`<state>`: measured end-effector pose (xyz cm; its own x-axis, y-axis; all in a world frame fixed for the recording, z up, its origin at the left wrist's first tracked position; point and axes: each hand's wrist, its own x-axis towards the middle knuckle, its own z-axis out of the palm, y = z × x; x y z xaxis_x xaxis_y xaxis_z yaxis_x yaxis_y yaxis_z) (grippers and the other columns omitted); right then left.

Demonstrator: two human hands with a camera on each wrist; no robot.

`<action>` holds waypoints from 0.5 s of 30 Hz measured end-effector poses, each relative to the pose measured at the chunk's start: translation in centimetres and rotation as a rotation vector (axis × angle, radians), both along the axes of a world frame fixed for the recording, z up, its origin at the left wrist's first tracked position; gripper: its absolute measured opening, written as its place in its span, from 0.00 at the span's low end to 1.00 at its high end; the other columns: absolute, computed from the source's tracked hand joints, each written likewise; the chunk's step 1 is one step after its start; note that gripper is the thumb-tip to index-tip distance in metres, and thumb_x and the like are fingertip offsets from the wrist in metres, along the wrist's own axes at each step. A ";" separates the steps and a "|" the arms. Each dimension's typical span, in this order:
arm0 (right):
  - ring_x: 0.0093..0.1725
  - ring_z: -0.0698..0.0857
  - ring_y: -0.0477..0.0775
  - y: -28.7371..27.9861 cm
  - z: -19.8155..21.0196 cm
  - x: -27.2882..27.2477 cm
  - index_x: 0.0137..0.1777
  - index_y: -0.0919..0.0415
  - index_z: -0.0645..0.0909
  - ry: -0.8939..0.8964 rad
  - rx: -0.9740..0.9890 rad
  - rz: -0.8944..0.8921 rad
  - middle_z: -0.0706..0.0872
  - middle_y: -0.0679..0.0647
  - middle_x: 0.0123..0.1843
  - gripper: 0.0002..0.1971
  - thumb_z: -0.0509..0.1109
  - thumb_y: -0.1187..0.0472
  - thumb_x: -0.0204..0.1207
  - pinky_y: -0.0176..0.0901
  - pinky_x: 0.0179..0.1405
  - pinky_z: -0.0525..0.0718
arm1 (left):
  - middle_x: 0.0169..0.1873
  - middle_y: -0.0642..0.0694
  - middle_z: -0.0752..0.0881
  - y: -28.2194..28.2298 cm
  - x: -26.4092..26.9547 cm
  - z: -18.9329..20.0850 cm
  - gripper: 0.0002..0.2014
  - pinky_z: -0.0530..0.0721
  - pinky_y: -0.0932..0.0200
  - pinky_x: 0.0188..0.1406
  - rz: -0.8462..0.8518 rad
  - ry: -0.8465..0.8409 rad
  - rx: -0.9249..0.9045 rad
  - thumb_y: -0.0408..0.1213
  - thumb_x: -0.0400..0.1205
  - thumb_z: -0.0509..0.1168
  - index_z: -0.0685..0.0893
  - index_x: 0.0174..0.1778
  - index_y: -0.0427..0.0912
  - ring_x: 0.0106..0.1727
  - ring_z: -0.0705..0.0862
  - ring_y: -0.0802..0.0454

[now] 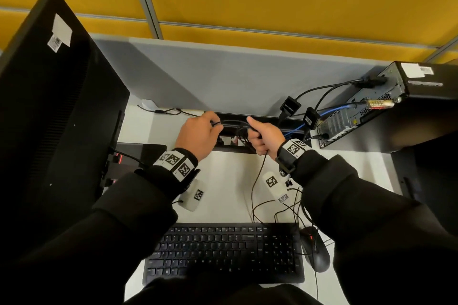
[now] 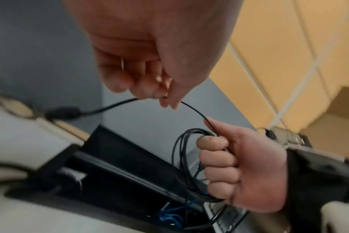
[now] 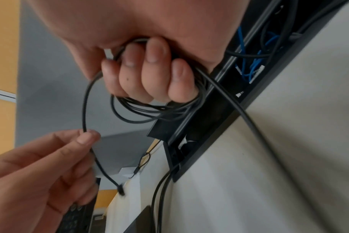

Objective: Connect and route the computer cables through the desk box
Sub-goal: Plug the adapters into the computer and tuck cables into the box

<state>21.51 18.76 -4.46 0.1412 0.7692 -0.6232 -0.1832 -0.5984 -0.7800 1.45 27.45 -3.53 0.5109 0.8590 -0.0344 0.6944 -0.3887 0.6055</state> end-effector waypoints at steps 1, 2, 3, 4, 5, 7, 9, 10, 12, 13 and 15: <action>0.22 0.54 0.49 0.6 -0.3 0.3 0.27 0.51 0.63 0.006 0.007 -0.020 0.59 0.49 0.24 0.28 0.60 0.37 0.86 0.37 0.22 0.54 | 0.31 0.55 0.86 -0.3 0.6 -0.5 0.09 0.86 0.52 0.46 0.044 -0.111 -0.107 0.43 0.84 0.70 0.80 0.59 0.52 0.39 0.88 0.53; 0.22 0.54 0.49 1.1 -0.7 0.7 0.27 0.51 0.63 0.005 0.016 -0.034 0.58 0.49 0.24 0.29 0.60 0.37 0.85 0.38 0.23 0.53 | 0.33 0.54 0.88 -0.7 1.1 -1.2 0.14 0.87 0.52 0.47 0.081 -0.217 -0.187 0.41 0.83 0.72 0.76 0.61 0.53 0.40 0.89 0.54; 0.23 0.53 0.50 1.5 -1.1 0.9 0.26 0.51 0.62 0.000 0.022 -0.045 0.58 0.50 0.25 0.29 0.61 0.37 0.85 0.40 0.25 0.51 | 0.36 0.54 0.90 -1.0 1.7 -1.9 0.17 0.87 0.52 0.47 0.116 -0.289 -0.249 0.40 0.81 0.73 0.73 0.61 0.53 0.40 0.90 0.54; 0.23 0.53 0.50 1.9 -1.7 1.1 0.26 0.51 0.62 -0.009 0.026 -0.054 0.57 0.51 0.26 0.29 0.63 0.37 0.84 0.42 0.27 0.50 | 0.39 0.53 0.90 -1.3 2.4 -2.5 0.18 0.88 0.53 0.48 0.135 -0.313 -0.298 0.41 0.81 0.74 0.73 0.60 0.51 0.41 0.90 0.55; 0.24 0.52 0.50 2.2 -2.3 1.3 0.25 0.51 0.61 -0.015 0.030 -0.063 0.56 0.51 0.26 0.30 0.64 0.37 0.83 0.43 0.28 0.49 | 0.41 0.53 0.91 -1.6 3.1 -3.2 0.17 0.87 0.57 0.48 0.123 -0.286 -0.335 0.42 0.81 0.75 0.75 0.59 0.48 0.43 0.90 0.55; 0.26 0.51 0.50 2.6 -3.6 1.4 0.24 0.50 0.61 -0.016 0.024 -0.090 0.55 0.52 0.27 0.30 0.66 0.37 0.82 0.45 0.29 0.48 | 0.47 0.52 0.91 -2.1 4.1 -4.8 0.15 0.83 0.66 0.49 0.046 -0.170 -0.408 0.47 0.81 0.75 0.83 0.58 0.45 0.48 0.89 0.57; 0.26 0.51 0.50 3.1 -4.7 1.7 0.23 0.50 0.62 0.000 0.017 -0.111 0.56 0.51 0.26 0.30 0.67 0.38 0.82 0.45 0.30 0.48 | 0.52 0.49 0.91 -2.0 5.2 -6.3 0.18 0.87 0.60 0.52 -0.006 -0.110 -0.532 0.48 0.83 0.73 0.84 0.64 0.43 0.49 0.90 0.54; 0.26 0.51 0.49 3.4 -5.3 1.9 0.23 0.50 0.62 0.007 0.015 -0.117 0.57 0.50 0.26 0.30 0.68 0.39 0.82 0.45 0.30 0.48 | 0.52 0.47 0.92 -1.7 5.8 -6.9 0.19 0.89 0.53 0.51 -0.004 -0.091 -0.589 0.46 0.83 0.72 0.82 0.67 0.43 0.48 0.91 0.51; 0.24 0.53 0.49 3.7 -6.1 2.1 0.23 0.51 0.64 0.009 0.008 -0.110 0.58 0.50 0.25 0.30 0.68 0.39 0.82 0.46 0.30 0.48 | 0.49 0.43 0.92 -1.1 6.5 -7.4 0.16 0.91 0.48 0.43 0.038 -0.084 -0.683 0.43 0.84 0.71 0.78 0.66 0.46 0.42 0.91 0.49; 0.23 0.53 0.48 4.0 -6.6 2.3 0.23 0.51 0.64 0.006 0.005 -0.099 0.58 0.50 0.25 0.29 0.68 0.40 0.82 0.45 0.29 0.48 | 0.47 0.41 0.92 -0.5 7.1 -7.7 0.16 0.90 0.48 0.39 0.079 -0.134 -0.752 0.41 0.85 0.71 0.77 0.67 0.47 0.38 0.90 0.48; 0.22 0.54 0.48 4.1 -7.5 2.5 0.23 0.52 0.65 0.004 0.007 -0.083 0.59 0.50 0.24 0.29 0.68 0.40 0.83 0.44 0.28 0.49 | 0.42 0.38 0.90 0.3 7.9 -7.9 0.18 0.88 0.50 0.34 0.170 -0.288 -0.896 0.35 0.86 0.70 0.77 0.70 0.48 0.34 0.87 0.47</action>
<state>24.04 22.86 -11.93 0.2027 0.7590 -0.6187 -0.2349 -0.5757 -0.7832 9.31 27.78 -11.43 0.4731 0.6380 -0.6076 0.4765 0.3947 0.7856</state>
